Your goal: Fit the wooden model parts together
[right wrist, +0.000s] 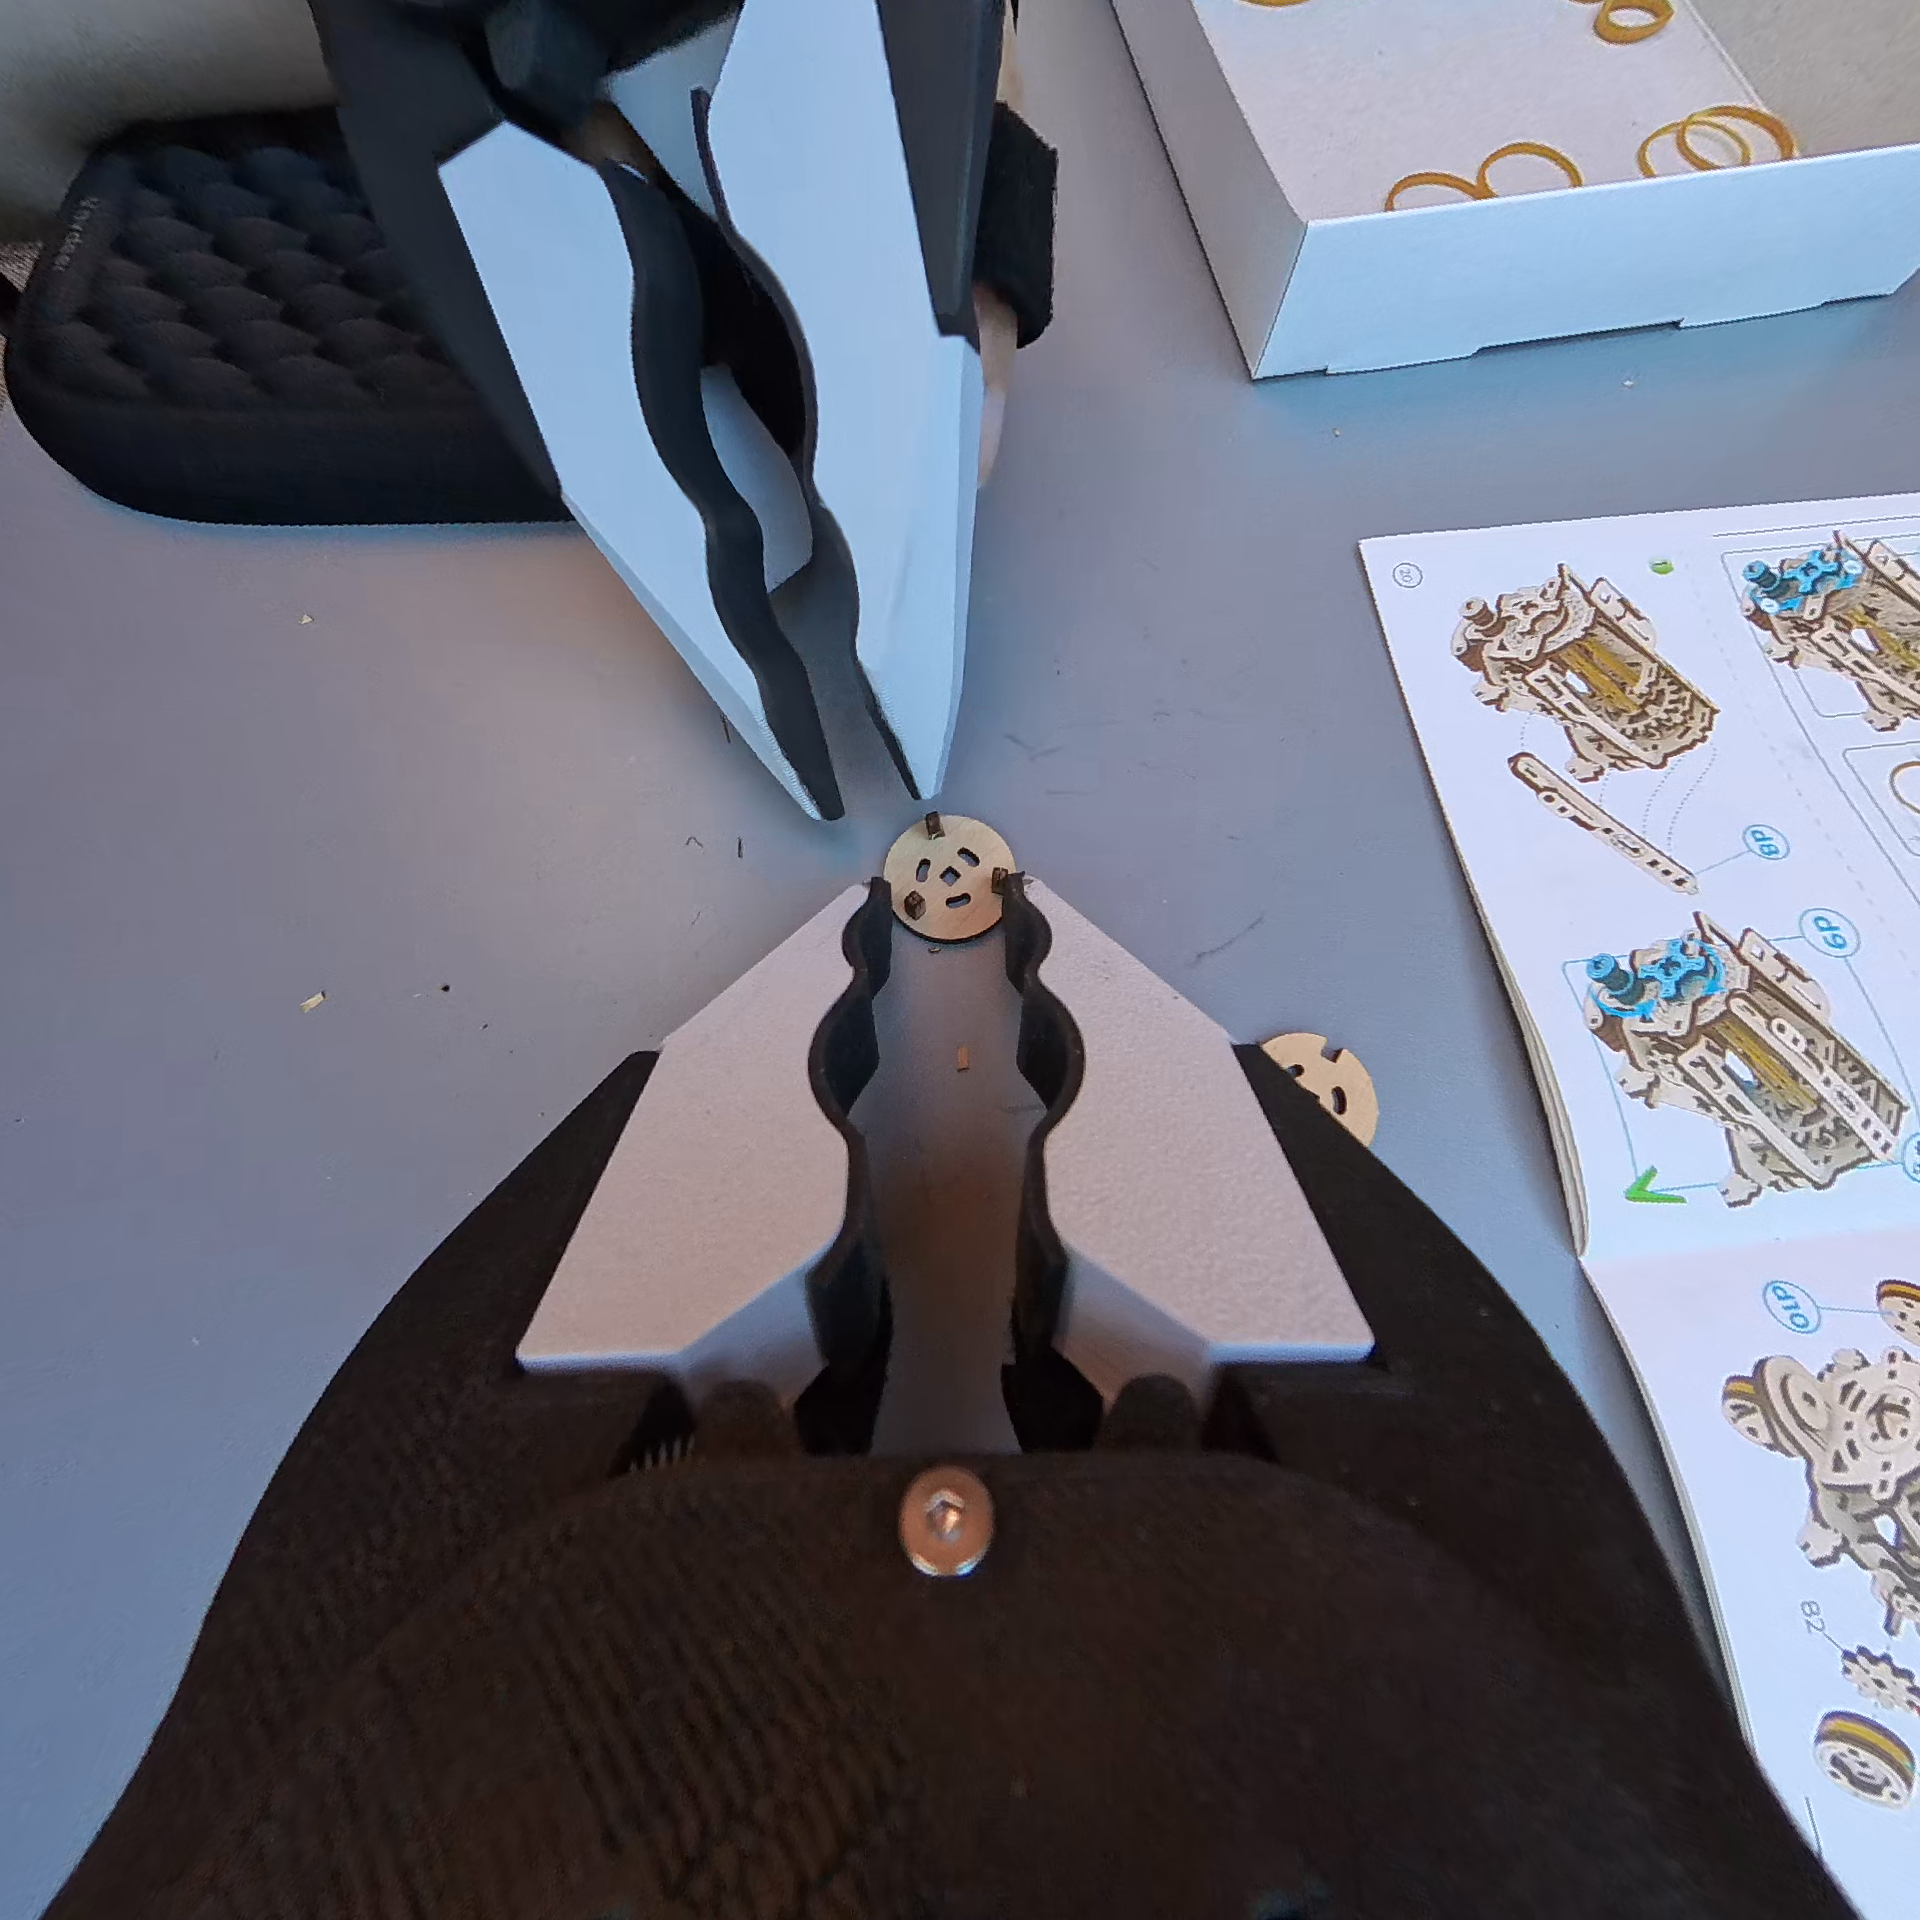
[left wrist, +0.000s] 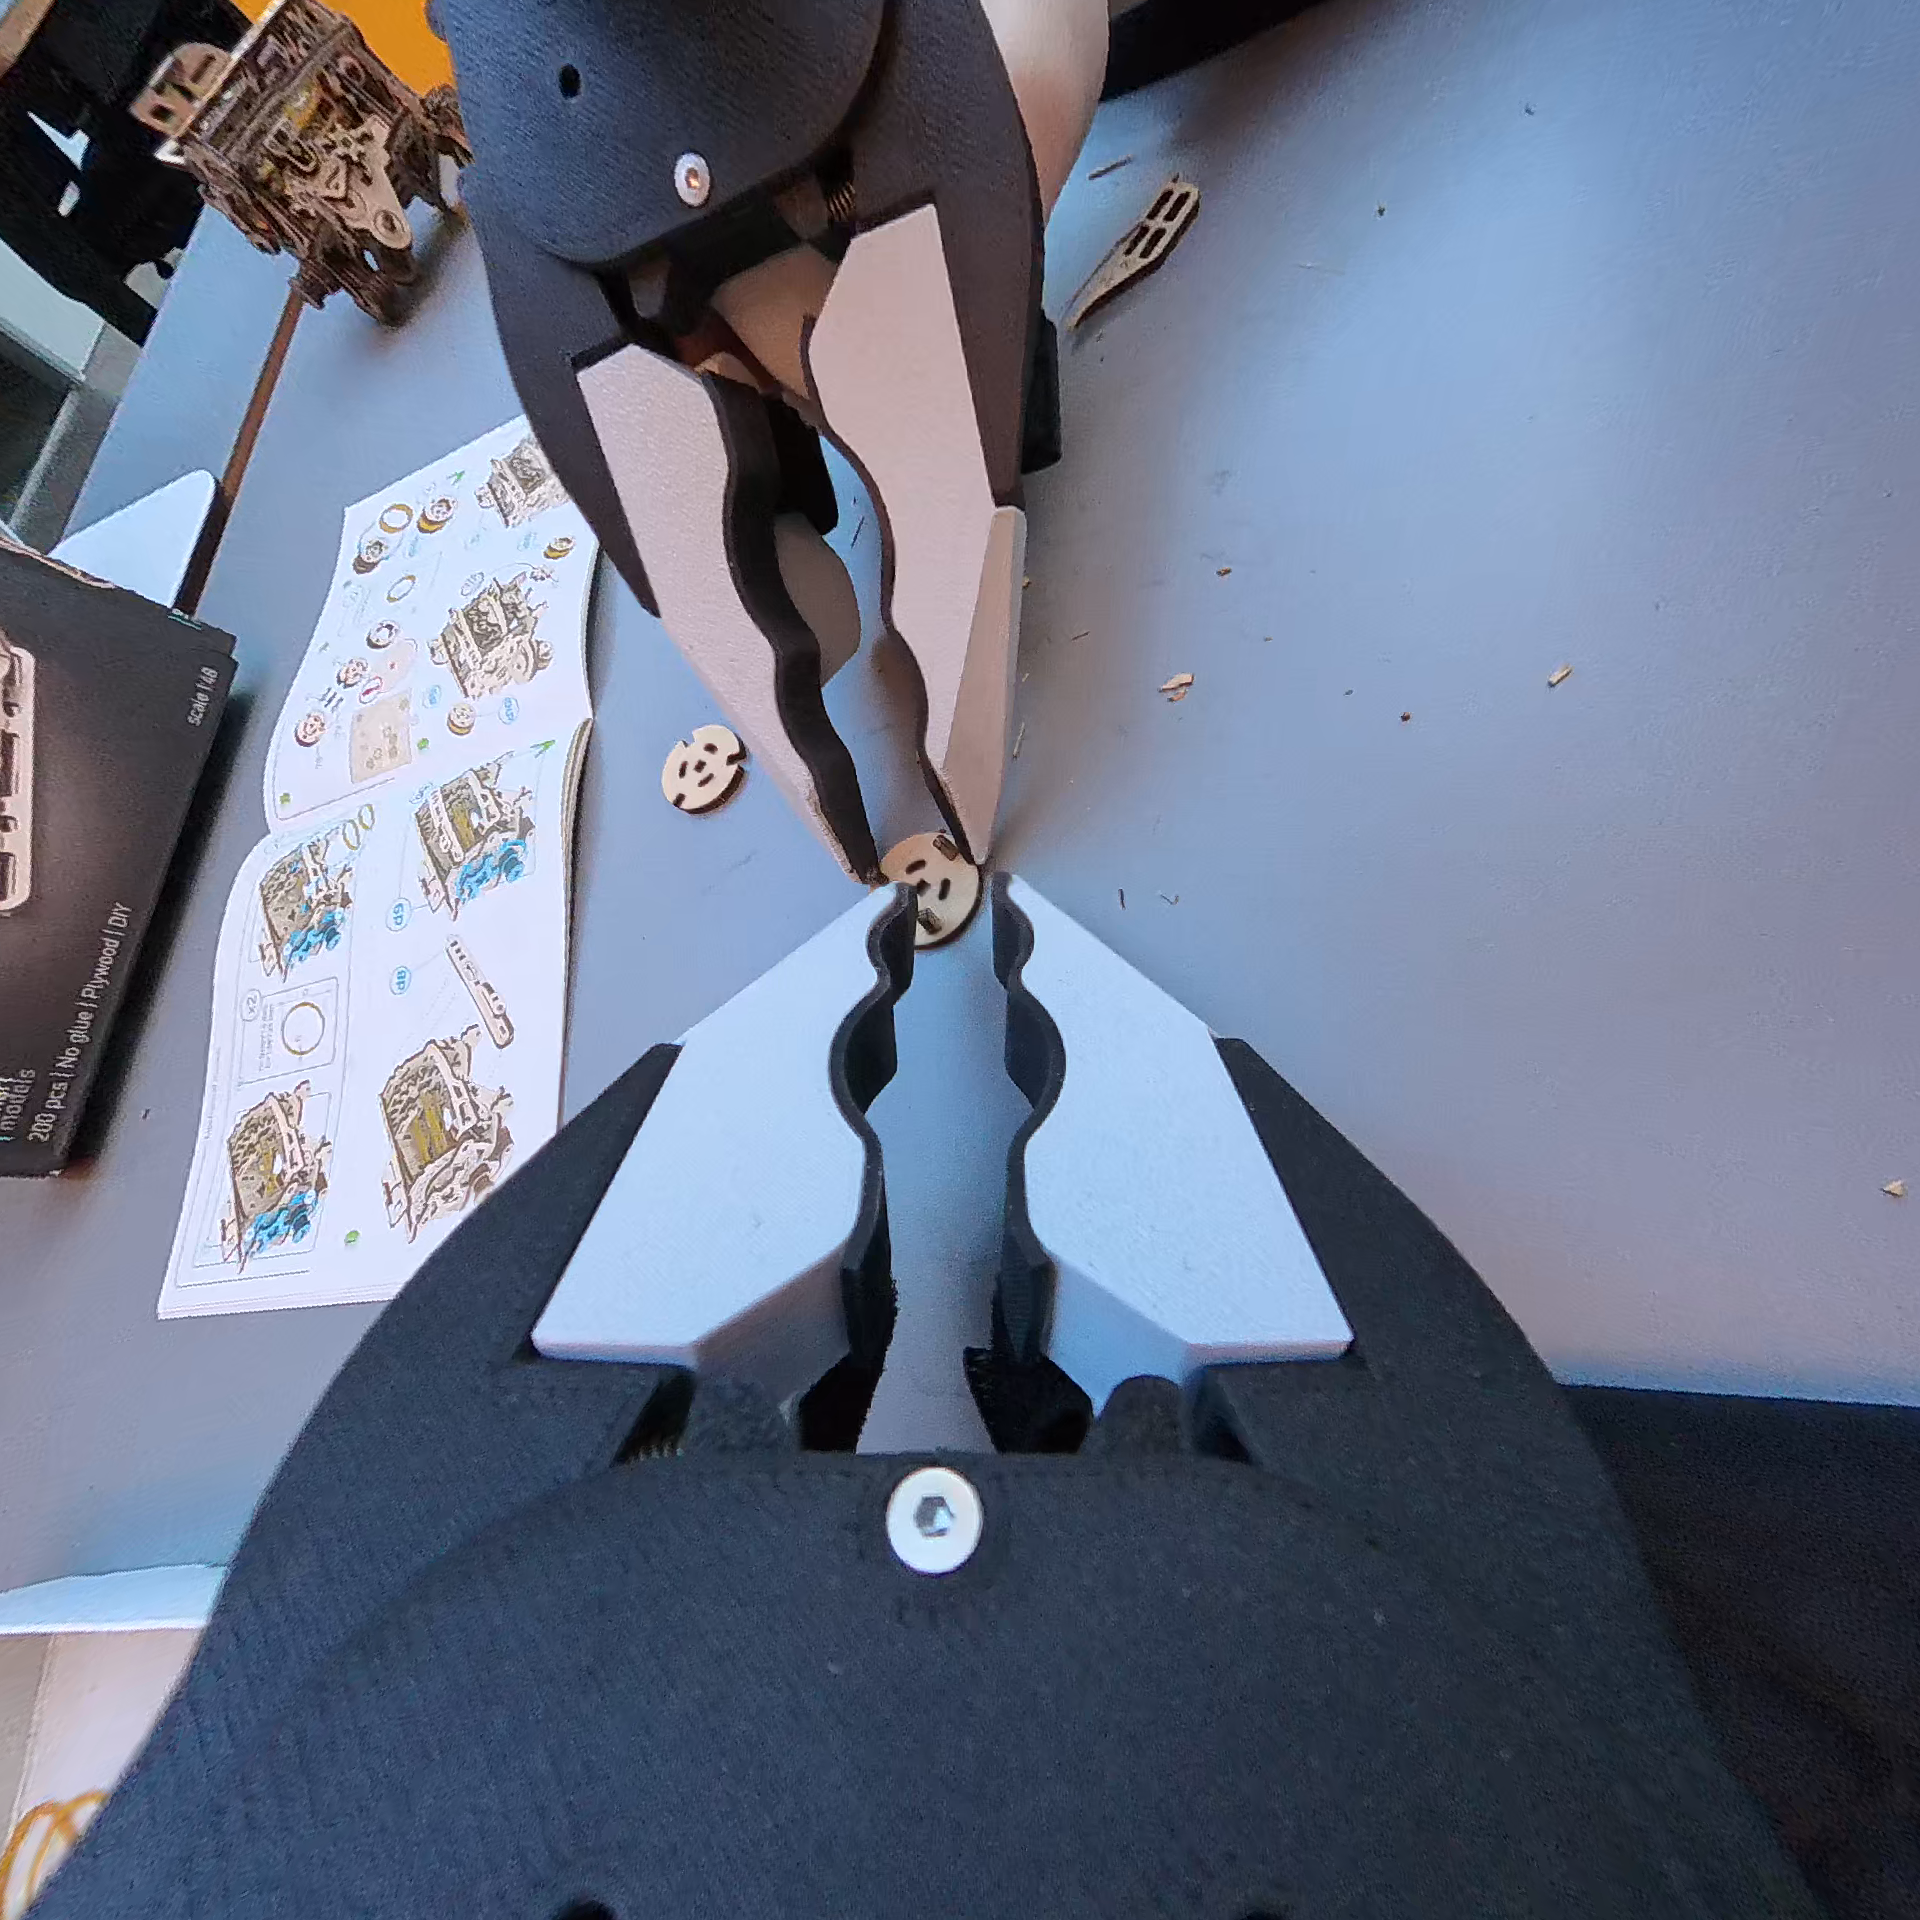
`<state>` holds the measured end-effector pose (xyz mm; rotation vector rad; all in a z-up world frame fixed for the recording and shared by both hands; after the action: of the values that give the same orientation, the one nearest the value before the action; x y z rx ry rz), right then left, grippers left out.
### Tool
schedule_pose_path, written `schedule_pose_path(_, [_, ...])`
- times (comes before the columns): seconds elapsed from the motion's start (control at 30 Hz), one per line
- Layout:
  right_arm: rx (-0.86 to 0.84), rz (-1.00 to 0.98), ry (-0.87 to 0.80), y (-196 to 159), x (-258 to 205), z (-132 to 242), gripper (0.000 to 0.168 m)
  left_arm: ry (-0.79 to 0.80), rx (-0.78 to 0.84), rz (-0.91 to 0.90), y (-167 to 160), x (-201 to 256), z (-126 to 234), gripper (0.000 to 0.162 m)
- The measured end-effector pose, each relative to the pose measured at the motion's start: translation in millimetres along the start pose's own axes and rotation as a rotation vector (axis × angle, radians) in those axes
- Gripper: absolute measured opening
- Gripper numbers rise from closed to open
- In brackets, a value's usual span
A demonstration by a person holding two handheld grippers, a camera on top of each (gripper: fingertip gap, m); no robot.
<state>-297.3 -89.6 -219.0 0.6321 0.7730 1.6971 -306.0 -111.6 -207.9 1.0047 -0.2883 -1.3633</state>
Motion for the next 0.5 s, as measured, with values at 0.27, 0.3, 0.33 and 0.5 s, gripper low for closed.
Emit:
schedule_pose_path(0.27, [0.045,-0.027,-0.029,0,3,11,0.029,-0.006,-0.035,0.080,-7,-3,-2,0.025])
schedule_pose_path(0.3, [0.064,-0.041,-0.021,1,4,15,0.029,-0.007,-0.036,0.092,-7,-4,-2,0.026])
schedule_pose_path(0.33, [0.071,-0.056,-0.006,1,4,18,0.029,-0.005,-0.038,0.102,-8,-5,-3,0.026])
schedule_pose_path(0.5, [0.059,-0.084,0.053,-4,9,19,0.026,0.005,-0.070,0.151,-13,-9,-6,0.027])
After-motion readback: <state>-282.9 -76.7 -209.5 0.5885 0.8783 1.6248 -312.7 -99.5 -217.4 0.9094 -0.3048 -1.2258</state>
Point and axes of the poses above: each gripper's, where its closed fingertips meet, z back along the fingers, y out of its top, x = y × z across the jaws, the point moved 1 cm from there along z, back along the fingers, and after that the axes turned 1 degree about -y, right-handed, at the moved point
